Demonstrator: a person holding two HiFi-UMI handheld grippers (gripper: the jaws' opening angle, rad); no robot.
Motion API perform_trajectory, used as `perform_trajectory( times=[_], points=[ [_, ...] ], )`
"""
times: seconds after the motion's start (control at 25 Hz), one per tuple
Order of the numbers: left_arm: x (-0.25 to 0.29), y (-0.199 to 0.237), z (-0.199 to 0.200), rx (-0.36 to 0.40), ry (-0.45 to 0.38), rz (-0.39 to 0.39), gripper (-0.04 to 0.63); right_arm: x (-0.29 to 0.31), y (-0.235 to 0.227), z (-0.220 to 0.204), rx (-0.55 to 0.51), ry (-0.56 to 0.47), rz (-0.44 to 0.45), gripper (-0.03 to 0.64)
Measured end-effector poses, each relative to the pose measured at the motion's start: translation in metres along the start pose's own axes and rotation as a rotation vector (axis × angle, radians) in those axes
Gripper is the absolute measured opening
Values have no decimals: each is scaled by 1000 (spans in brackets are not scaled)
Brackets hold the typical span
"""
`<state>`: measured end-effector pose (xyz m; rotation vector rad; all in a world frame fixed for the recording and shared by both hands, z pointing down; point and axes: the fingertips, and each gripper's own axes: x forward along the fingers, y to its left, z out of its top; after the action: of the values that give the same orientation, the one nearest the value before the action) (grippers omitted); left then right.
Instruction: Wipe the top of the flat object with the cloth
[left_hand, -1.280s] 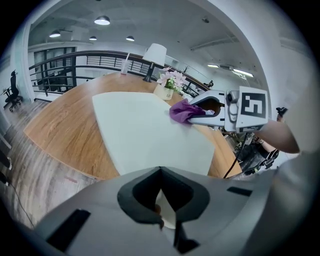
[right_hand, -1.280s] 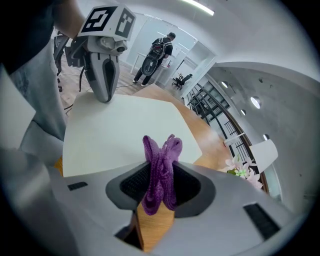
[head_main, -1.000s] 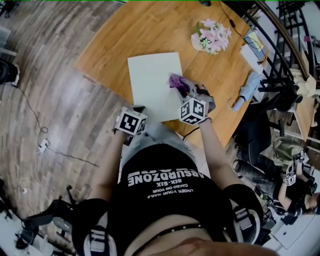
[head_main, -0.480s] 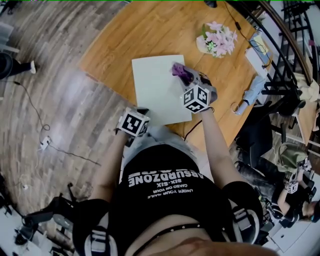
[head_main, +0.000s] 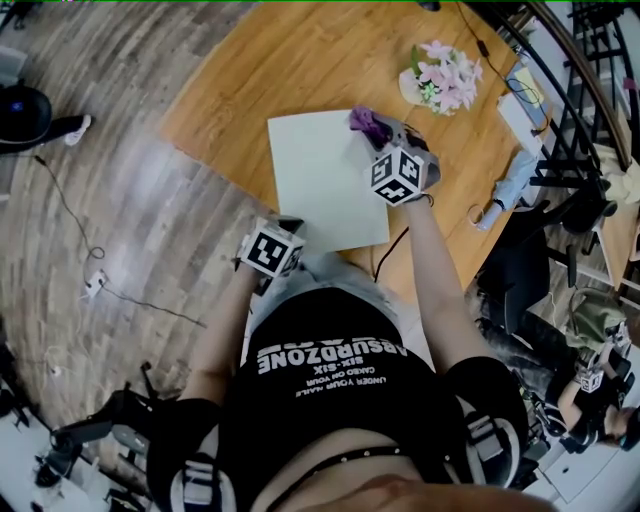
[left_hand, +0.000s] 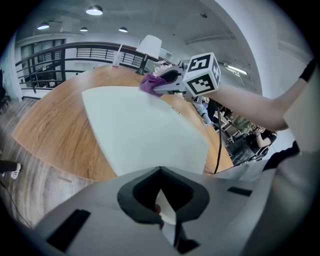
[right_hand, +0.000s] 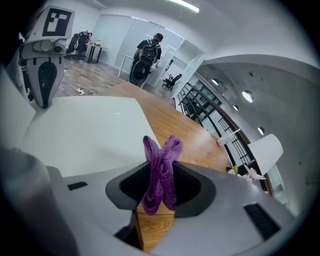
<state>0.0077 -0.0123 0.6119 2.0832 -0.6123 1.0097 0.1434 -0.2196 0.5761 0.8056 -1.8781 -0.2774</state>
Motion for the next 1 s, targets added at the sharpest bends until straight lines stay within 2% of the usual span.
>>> perform_trajectory(
  times=[0.56, 1.0],
  points=[
    [0, 1, 1, -2, -8, -27, 15, 13, -3, 12, -32, 32, -1, 138],
    [0, 0, -1, -17, -26, -23, 15, 19, 30, 59, -166, -46, 55, 138]
  ],
)
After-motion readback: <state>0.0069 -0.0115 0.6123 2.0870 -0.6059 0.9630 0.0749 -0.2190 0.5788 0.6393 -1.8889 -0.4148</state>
